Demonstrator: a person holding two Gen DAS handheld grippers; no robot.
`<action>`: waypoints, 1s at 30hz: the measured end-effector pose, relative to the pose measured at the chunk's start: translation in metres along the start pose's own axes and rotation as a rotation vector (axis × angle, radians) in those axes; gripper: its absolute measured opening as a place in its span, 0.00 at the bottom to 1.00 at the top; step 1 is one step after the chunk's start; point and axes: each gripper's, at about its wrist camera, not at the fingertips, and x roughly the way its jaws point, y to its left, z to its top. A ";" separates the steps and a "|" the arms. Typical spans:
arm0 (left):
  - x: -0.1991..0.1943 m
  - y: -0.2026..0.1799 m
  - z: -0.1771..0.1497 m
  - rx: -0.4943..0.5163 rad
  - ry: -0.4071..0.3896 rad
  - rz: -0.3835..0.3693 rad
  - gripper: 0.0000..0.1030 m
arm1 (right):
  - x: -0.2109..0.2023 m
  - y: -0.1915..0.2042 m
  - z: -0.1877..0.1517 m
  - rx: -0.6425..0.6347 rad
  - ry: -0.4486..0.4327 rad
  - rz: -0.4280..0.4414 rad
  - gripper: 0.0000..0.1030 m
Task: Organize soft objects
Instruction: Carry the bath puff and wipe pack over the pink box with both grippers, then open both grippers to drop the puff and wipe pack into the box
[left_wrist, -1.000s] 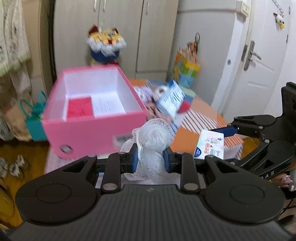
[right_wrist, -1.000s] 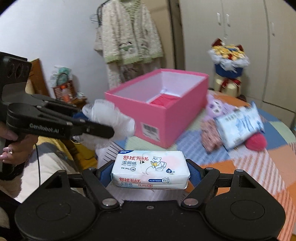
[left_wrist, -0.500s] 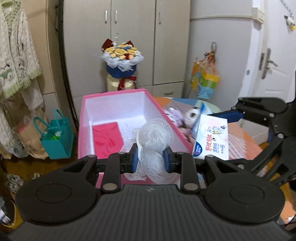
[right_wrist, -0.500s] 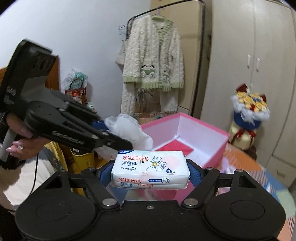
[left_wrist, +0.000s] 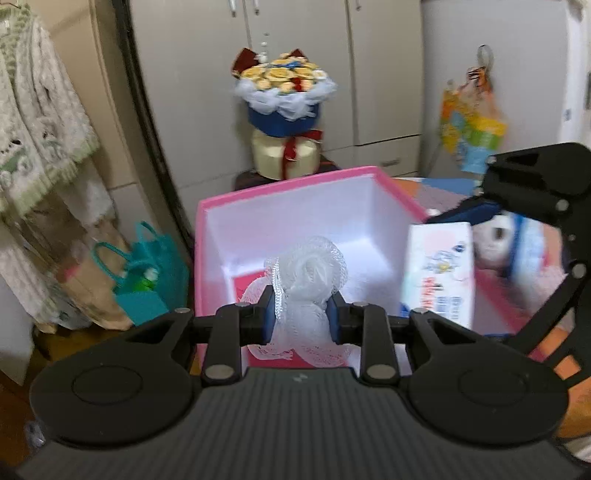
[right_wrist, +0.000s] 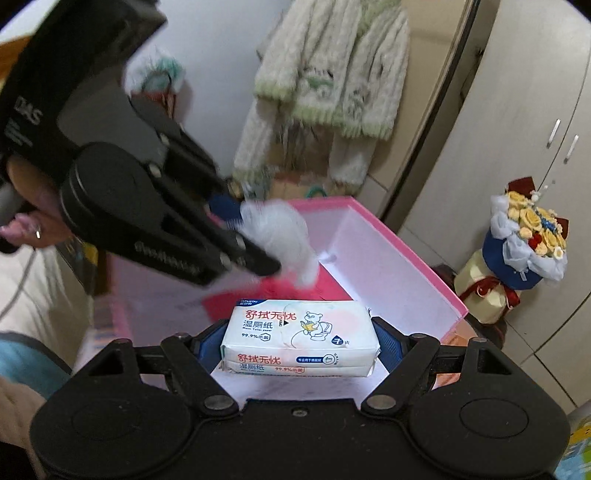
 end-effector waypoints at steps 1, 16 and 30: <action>0.007 0.003 0.002 0.007 0.008 0.001 0.26 | 0.007 -0.005 0.000 -0.002 0.016 0.005 0.81; 0.062 0.011 0.016 -0.016 0.183 -0.028 0.49 | 0.072 -0.020 0.020 -0.105 0.189 0.078 0.82; -0.014 0.000 -0.004 0.038 0.041 -0.007 0.77 | 0.031 -0.014 0.006 -0.039 0.051 0.076 0.91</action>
